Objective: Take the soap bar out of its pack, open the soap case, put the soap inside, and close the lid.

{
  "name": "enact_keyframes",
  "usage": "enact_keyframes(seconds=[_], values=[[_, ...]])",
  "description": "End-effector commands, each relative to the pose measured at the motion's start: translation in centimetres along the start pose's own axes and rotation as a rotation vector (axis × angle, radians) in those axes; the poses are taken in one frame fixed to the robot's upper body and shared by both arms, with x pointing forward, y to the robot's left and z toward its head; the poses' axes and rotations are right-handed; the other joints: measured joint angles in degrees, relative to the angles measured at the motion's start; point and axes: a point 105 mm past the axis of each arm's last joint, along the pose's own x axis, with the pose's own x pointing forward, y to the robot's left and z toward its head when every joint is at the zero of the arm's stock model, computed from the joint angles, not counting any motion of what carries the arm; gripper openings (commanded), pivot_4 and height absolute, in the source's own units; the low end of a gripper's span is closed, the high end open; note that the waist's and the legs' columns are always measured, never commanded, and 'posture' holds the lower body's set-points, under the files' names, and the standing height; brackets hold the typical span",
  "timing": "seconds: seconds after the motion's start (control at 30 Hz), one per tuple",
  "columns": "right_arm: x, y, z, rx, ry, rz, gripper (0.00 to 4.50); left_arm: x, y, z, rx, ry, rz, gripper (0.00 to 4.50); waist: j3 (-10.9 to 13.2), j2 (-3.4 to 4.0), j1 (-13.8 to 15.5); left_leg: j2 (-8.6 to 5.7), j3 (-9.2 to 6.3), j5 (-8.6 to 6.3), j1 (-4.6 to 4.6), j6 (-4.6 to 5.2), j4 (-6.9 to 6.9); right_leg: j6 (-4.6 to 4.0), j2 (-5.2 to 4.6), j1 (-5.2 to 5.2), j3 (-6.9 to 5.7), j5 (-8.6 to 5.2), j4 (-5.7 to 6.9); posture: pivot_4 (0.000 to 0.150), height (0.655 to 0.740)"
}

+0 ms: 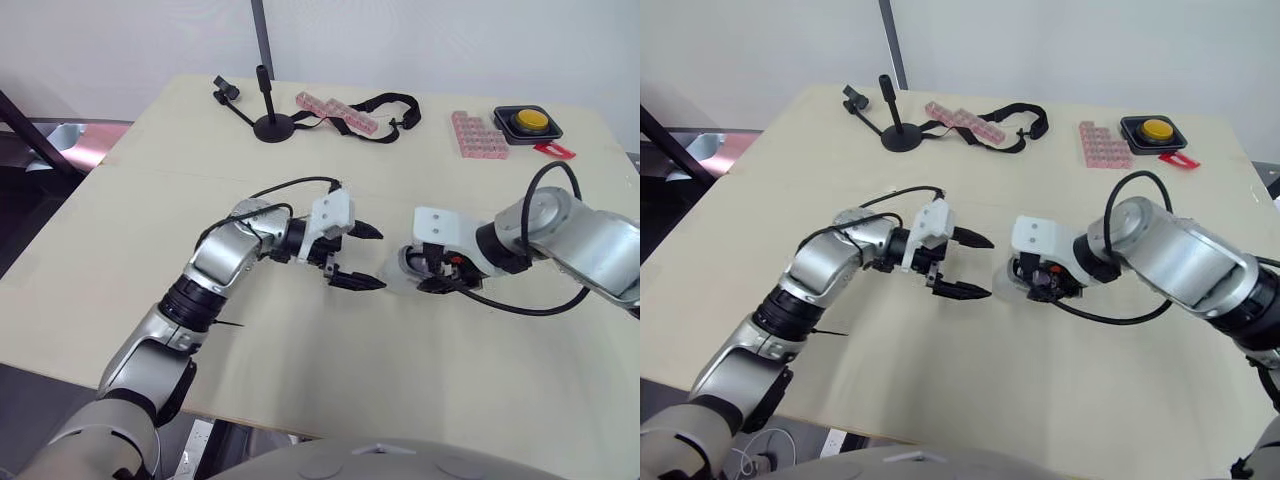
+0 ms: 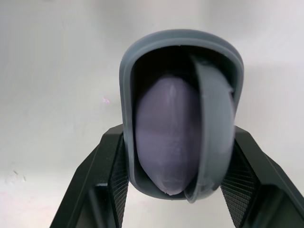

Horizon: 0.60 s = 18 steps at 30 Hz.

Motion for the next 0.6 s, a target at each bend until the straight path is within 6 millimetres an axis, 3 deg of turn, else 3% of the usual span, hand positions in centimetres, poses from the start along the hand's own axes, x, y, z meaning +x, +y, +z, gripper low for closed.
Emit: enact_keyframes(seconds=[0.03, 0.6], values=[[-0.6, -0.6, 1.2, -0.063, -0.002, -0.046, 2.06, 0.7, 0.5, 0.2, 0.072, -0.003, 0.042, 4.5, 0.0, 0.0, -0.06, 0.01, 0.0, 0.0, 0.01, 0.0, 0.01, 0.0, 0.0, -0.01, 0.0, 0.0, 0.05, 0.15, 0.74], [0.0, -0.7, 1.8, -0.104, -0.01, -0.043, 2.06, 2.5, 0.5, -0.4, 0.069, -0.019, 0.046, 4.5, 0.0, 0.0, -0.09, 0.04, 0.0, 0.01, 0.06, 0.01, 0.15, -0.01, 0.05, -0.02, 0.24, 0.0, 0.27, 0.15, 0.74]])
